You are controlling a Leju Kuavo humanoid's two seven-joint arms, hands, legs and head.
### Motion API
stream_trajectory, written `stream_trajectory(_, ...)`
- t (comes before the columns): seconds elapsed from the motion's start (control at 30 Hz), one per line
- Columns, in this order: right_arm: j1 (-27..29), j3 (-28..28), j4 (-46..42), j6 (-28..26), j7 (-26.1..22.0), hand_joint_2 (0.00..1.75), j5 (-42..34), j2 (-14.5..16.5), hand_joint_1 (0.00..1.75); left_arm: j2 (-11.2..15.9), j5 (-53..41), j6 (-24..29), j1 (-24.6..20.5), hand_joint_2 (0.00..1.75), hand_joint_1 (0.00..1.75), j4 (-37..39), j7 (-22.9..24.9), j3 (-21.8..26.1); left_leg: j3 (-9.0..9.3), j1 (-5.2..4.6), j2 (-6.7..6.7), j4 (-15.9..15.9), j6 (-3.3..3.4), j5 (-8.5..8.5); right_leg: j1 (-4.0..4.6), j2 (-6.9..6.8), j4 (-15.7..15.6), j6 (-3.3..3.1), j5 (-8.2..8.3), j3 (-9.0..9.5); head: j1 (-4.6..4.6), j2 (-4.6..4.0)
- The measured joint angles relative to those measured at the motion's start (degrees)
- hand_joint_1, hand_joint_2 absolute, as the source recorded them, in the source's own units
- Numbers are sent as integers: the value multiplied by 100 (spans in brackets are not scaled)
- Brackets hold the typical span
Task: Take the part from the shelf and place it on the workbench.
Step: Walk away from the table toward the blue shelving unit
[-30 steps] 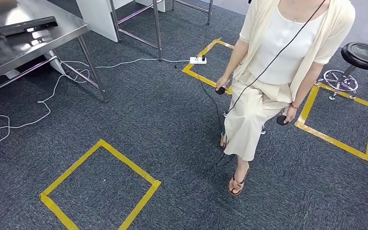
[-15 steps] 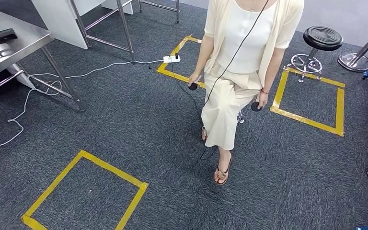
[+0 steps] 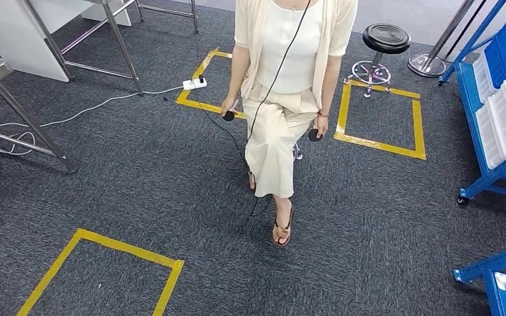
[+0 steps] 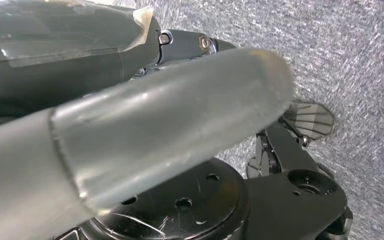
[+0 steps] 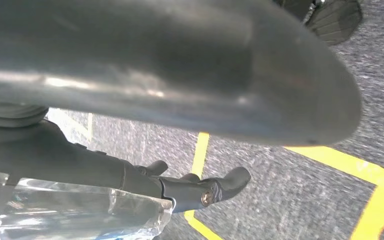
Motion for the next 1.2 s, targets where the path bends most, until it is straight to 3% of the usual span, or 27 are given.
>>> stream_trajectory(0.07,5,0,3,-60,-66,0,-6,1,0,-5,-27,1,-6,0,0,-1,14,-8,13,-4,130,-53,96,49,0,-232,240,17,-128,-136,12,0)
stream_trajectory(0.13,-5,0,4,-94,-108,0,-13,2,0,-8,-39,2,-7,0,0,-2,25,-15,15,-9,207,-70,141,64,-2,-478,520,-8,-290,-274,27,0)
stream_trajectory(0.27,-10,0,4,-100,-117,0,-18,3,0,-8,-42,3,-7,0,0,-1,29,-16,13,-11,231,-70,148,63,-6,-508,626,-16,-349,-330,31,0)
stream_trajectory(0.3,-14,-22,4,-119,-123,0,-82,6,0,-7,-51,6,-8,0,0,-1,45,-21,6,-20,303,-69,149,62,-9,-529,948,-6,-468,-482,32,0)
stream_trajectory(0.33,-12,-62,8,-149,-86,0,-156,10,0,-6,-80,19,-16,0,0,0,59,-39,3,-28,414,-68,146,58,-15,-574,1012,40,-491,-483,33,0)
stream_trajectory(0.4,-28,-168,15,-233,110,0,-311,21,0,2,-152,38,-34,0,0,-1,82,-96,27,-70,712,-59,76,15,15,-822,669,73,-377,-235,32,0)
stream_trajectory(0.43,-28,-209,20,-259,222,0,-331,25,0,4,-189,43,-45,0,0,-2,79,-125,56,-78,810,-59,28,-8,36,-909,199,62,-214,23,30,0)
stream_trajectory(0.47,-30,-238,21,-274,296,0,-341,28,0,7,-206,38,-54,0,0,-2,79,-142,87,-85,883,-62,-27,-29,61,-956,-19,0,-141,128,27,0)
stream_trajectory(0.5,-19,-258,22,-277,317,0,-349,32,0,7,-218,35,-63,0,0,-2,80,-152,101,-65,888,-52,-66,-47,31,-895,-28,-57,-127,132,21,0)
stream_trajectory(0.57,-3,-284,24,-280,331,0,-355,34,0,7,-226,33,-69,0,0,-2,82,-163,44,-28,704,141,-131,-211,-17,-788,-54,-154,-92,166,12,0)
stream_trajectory(0.63,-6,-290,25,-269,313,0,-345,43,0,10,-227,31,-56,0,0,-2,88,-164,-241,-9,415,798,-159,-605,-17,-680,-60,-218,-70,179,2,0)
stream_trajectory(0.7,-6,-291,26,-239,272,0,-313,54,0,13,-222,33,-41,0,0,-2,96,-162,-594,-6,313,1517,-166,-890,12,-553,-58,-239,-66,180,2,0)
stream_trajectory(0.73,-4,-291,26,-219,249,0,-295,56,0,14,-217,38,-36,0,0,-2,99,-161,-666,-5,303,1620,-164,-853,22,-481,-56,-239,-67,186,2,0)
stream_trajectory(0.77,-3,-291,26,-197,230,0,-275,56,0,14,-212,41,-34,0,0,-2,100,-161,-631,-3,297,1492,-158,-701,26,-407,-54,-239,-68,196,2,0)
stream_trajectory(0.8,-4,-291,26,-172,217,0,-256,58,0,15,-206,43,-33,0,0,-2,101,-160,-499,1,272,1162,-147,-468,28,-328,-50,-237,-69,209,2,0)
stream_trajectory(0.87,-14,-290,26,-129,211,0,-218,64,0,22,-197,44,-33,0,0,-2,101,-160,-179,19,62,394,-121,-87,44,-196,-30,-224,-75,203,4,0)
stream_trajectory(0.93,-19,-289,27,-106,231,0,-194,67,0,31,-195,44,-36,0,0,-2,99,-160,-50,9,-101,54,-86,13,55,-95,-12,-175,-72,149,8,0)
stream_trajectory(1.0,-12,-289,32,-105,282,0,-190,66,0,33,-203,44,-41,0,0,-2,98,-161,-42,-24,-27,10,-20,27,46,-12,-11,-98,-59,81,9,0)
stream_trajectory(1.03,-7,-289,34,-113,313,0,-194,65,0,30,-211,44,-47,0,0,-2,98,-161,-28,-30,28,-25,25,49,42,-60,28,-72,-72,47,9,0)
stream_trajectory(1.1,-12,-289,39,-129,362,0,-212,67,0,25,-232,44,-53,0,0,-2,98,-163,-2,-21,167,-95,107,92,45,-308,372,-64,-255,-142,25,0)
stream_trajectory(1.13,-18,-289,39,-133,375,0,-220,69,0,25,-243,44,-55,0,0,-2,101,-164,3,-27,240,-107,127,97,35,-454,711,-77,-417,-314,32,0)
stream_trajectory(1.2,-23,-289,40,-134,389,0,-235,72,0,27,-274,43,-55,0,0,-2,115,-172,-5,-34,397,-107,139,93,10,-561,1454,-66,-716,-696,40,0)
